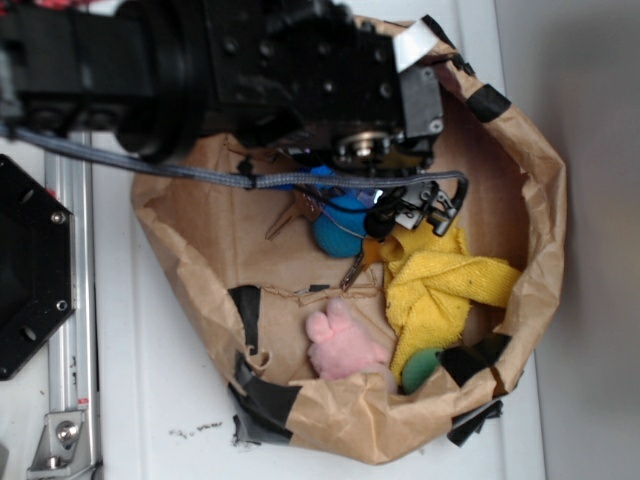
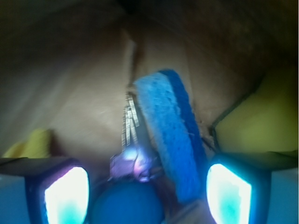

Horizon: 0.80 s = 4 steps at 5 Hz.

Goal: Grab the blue sponge.

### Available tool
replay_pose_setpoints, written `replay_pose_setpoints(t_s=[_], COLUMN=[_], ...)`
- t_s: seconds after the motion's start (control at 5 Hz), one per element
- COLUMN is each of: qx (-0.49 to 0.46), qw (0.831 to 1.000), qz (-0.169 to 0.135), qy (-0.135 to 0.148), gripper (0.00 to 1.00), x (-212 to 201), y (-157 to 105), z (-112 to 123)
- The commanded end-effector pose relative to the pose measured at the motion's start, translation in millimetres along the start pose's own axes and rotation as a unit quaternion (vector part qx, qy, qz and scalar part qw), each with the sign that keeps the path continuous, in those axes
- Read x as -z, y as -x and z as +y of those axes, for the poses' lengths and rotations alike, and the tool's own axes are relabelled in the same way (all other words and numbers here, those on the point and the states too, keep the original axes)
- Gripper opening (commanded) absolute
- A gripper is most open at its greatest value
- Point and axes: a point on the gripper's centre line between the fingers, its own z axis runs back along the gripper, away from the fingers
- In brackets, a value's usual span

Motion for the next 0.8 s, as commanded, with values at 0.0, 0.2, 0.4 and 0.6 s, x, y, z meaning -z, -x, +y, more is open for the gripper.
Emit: replay_pose_setpoints(t_s=[0.0, 0.2, 0.4, 0.6], qx=[-0.010, -0.005, 0.003, 0.026], qw=[1.000, 1.000, 1.000, 0.999], qz=[-0.019, -0.009, -0.016, -0.033], qy=[0.003, -0.002, -0.009, -0.016], gripper=[1.00, 1.00, 1.00, 1.00], x=[7, 15, 16, 15], y=[-9, -10, -17, -29], z=[28, 28, 29, 35])
